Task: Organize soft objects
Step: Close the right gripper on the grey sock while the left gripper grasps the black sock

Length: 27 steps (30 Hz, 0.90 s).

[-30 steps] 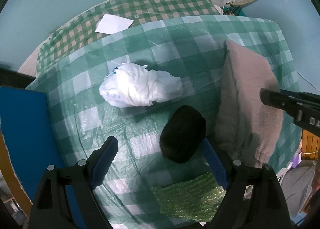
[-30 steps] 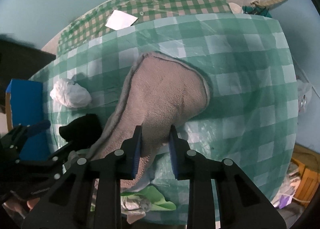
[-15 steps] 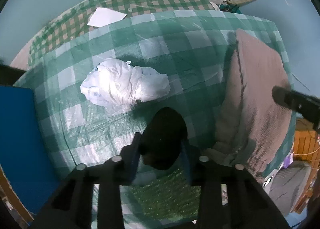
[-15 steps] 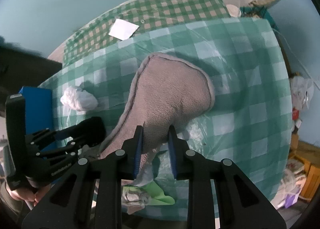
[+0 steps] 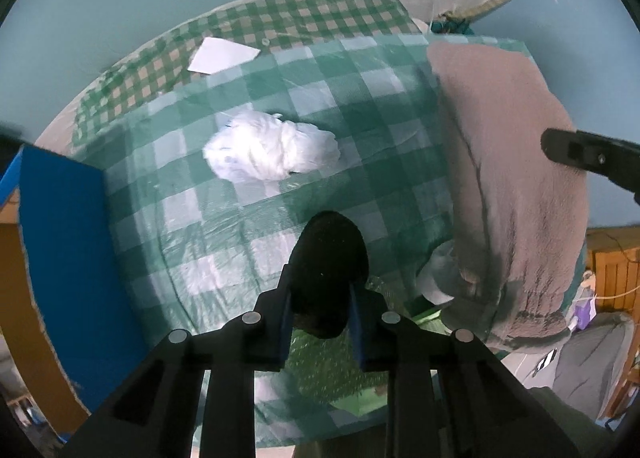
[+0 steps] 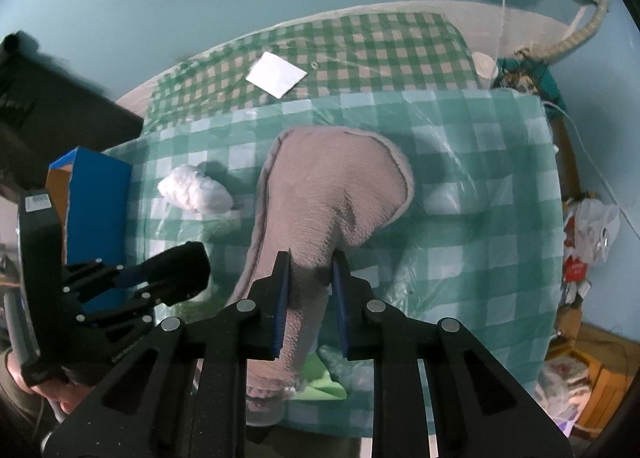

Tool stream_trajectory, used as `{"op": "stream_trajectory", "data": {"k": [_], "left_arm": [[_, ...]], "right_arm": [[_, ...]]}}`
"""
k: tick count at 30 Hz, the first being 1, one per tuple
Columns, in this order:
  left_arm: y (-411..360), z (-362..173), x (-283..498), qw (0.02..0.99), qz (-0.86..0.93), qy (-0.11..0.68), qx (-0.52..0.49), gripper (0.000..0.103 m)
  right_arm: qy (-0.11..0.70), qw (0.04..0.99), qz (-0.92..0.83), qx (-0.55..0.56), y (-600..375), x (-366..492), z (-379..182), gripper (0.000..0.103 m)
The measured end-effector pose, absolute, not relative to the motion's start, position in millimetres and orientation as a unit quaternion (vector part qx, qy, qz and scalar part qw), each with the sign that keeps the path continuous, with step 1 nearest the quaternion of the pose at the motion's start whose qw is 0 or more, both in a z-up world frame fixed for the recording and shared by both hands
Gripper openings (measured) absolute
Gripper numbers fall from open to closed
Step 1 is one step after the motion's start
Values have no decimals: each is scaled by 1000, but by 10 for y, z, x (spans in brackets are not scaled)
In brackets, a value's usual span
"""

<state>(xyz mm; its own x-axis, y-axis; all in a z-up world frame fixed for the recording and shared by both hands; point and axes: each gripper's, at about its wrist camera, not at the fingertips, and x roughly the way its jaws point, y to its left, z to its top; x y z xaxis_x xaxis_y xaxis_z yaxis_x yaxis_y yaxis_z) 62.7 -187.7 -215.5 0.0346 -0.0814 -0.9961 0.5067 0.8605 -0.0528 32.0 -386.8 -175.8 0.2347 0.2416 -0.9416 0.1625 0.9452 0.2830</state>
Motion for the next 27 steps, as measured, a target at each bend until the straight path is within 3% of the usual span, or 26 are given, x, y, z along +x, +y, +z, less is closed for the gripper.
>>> {"op": "stream_trajectory", "data": {"k": [11,20,23,27], "left_arm": [[-1590,-1771,617,729,-194,647,114,23],[-1425,-1713,539,733,-185,646,102,23],[-1379,-1757,524,730,-179,653,100,23],[-1338,-1780,503,729,-175,654,98,23]], "right_arm": [[611,776,49,149,-3696,296,-1587,16],[627,761,53,159,-3656,363,-1887,15],[637,750,47,171,-3706,409,-2062,18],[656,732,30,181,-3778,429,-2258,31]]}}
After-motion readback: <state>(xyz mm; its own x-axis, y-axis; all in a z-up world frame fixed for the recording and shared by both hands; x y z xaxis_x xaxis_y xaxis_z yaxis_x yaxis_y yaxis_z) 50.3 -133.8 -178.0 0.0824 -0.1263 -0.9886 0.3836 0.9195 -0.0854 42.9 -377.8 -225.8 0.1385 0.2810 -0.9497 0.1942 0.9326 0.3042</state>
